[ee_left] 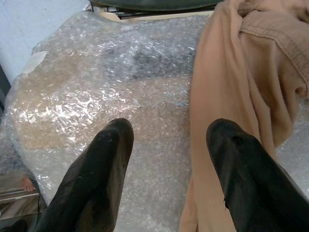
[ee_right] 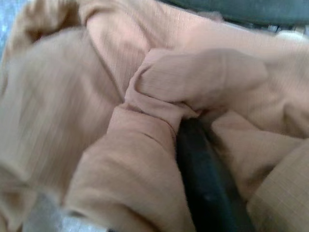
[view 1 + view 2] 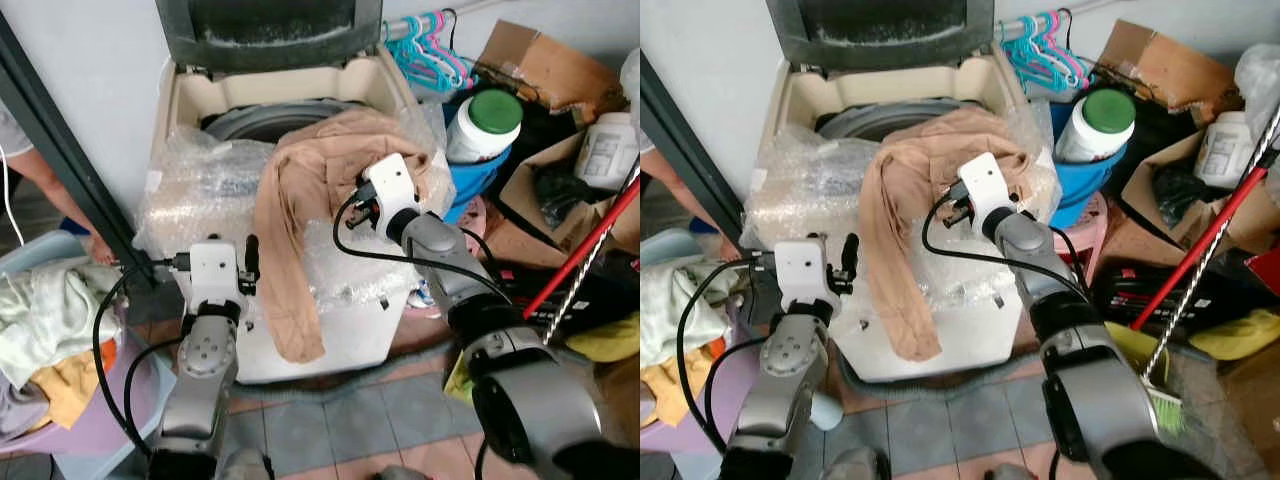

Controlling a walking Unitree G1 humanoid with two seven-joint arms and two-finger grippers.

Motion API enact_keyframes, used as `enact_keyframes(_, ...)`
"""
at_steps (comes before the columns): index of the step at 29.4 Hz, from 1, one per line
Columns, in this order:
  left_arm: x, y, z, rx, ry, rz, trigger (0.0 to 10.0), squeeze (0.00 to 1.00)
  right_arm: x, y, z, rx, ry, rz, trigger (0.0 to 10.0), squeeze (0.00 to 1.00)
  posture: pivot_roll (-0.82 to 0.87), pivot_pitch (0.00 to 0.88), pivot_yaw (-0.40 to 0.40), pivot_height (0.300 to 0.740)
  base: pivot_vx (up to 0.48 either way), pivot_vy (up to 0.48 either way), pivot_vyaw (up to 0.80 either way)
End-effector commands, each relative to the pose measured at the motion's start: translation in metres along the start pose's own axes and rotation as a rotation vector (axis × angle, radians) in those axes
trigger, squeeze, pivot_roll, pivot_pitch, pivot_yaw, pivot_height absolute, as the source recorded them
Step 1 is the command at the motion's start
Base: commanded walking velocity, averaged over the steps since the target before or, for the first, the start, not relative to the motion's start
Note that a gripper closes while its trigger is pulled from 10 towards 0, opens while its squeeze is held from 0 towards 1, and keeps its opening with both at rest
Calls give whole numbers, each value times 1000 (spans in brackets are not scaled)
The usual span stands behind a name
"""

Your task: Clothes washing

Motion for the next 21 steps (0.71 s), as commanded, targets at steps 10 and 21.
enact_keyframes(10, 5, 5, 5, 20, -5, -9, 10000, 0, -46, 22, 68, 166, 22, 232, 0, 0, -54, 0, 36, 740, 0, 0, 0)
enact_keyframes(21, 6, 4, 5, 22, -7, -15, 10000, 0, -41, 4, 57, 209, -226, 263, 10000, 0, -63, 0, 48, 740, 0, 0, 0)
Point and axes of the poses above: a point about 5 cm out from each wrist's last joint towards the gripper, its own y axis pointing out of the wrist towards the gripper, its own z axis along the axis of the wrist's last joint, x = y × z, the point moved 4 cm from there along y, pointing out of the wrist towards the gripper, and after that the axes turned 13 degrees about y, right-handed, at the moved point
